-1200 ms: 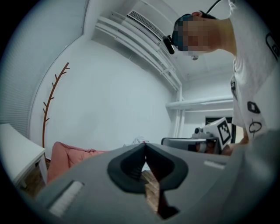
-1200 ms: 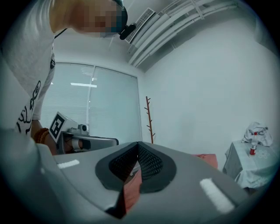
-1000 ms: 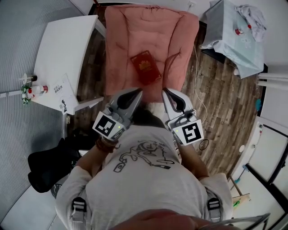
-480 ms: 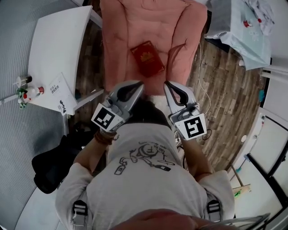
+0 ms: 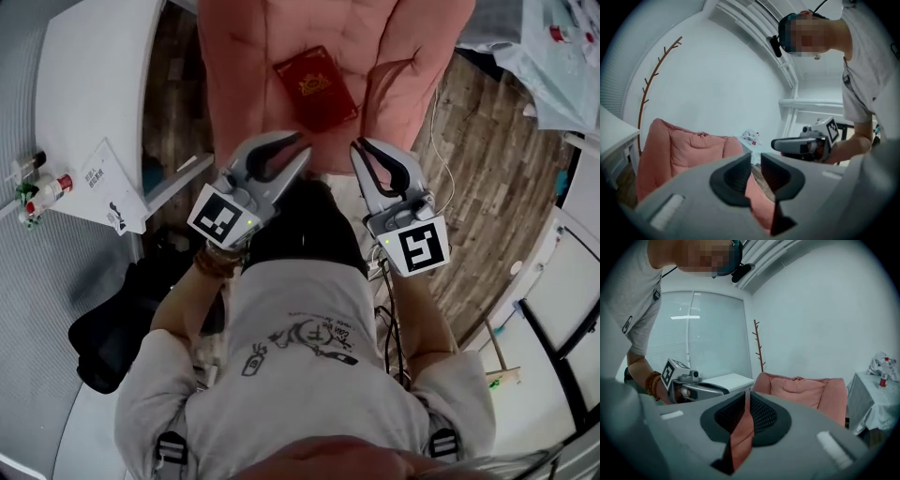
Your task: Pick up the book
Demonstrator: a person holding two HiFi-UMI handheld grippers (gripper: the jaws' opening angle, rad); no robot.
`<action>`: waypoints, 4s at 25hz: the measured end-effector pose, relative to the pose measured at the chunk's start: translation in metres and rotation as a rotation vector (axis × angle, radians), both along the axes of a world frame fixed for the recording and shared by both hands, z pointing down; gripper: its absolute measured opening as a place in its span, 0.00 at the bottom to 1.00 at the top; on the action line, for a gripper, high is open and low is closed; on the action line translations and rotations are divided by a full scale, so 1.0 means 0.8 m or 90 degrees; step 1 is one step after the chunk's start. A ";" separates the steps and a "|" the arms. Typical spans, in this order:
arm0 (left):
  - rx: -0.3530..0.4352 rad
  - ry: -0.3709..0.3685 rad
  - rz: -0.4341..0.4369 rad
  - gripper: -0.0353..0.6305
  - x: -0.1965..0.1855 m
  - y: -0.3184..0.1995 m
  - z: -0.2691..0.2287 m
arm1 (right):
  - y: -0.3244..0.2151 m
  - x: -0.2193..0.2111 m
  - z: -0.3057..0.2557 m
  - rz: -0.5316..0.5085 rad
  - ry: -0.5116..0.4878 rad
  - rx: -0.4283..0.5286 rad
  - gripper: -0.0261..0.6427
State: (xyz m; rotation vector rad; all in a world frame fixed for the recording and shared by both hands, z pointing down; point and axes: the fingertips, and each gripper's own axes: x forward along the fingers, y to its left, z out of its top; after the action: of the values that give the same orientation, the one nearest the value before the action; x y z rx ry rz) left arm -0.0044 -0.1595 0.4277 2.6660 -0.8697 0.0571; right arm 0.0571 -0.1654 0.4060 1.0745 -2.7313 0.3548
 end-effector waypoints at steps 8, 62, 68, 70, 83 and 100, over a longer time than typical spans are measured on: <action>-0.061 -0.003 -0.012 0.19 -0.014 -0.024 0.140 | -0.032 0.003 0.135 0.000 0.033 -0.051 0.14; -0.451 0.032 -0.084 0.81 -0.055 -0.110 0.706 | -0.148 -0.016 0.733 -0.113 0.172 -0.365 0.80; -0.453 0.027 -0.076 0.81 -0.048 -0.117 0.714 | -0.155 -0.022 0.756 -0.126 0.167 -0.390 0.80; -0.452 0.024 -0.070 0.81 -0.046 -0.115 0.716 | -0.153 -0.028 0.760 -0.131 0.164 -0.396 0.79; -0.425 0.015 -0.066 0.81 -0.047 -0.112 0.685 | -0.149 -0.037 0.715 -0.110 0.095 -0.386 0.64; -0.239 -0.018 -0.071 0.71 -0.036 -0.159 0.471 | -0.122 -0.019 0.534 -0.065 0.030 -0.315 0.54</action>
State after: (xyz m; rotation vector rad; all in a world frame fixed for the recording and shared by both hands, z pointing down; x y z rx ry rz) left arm -0.0333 -0.2865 0.8041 2.2705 -0.9142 0.2106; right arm 0.0423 -0.2633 0.8329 0.7907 -2.4452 0.9144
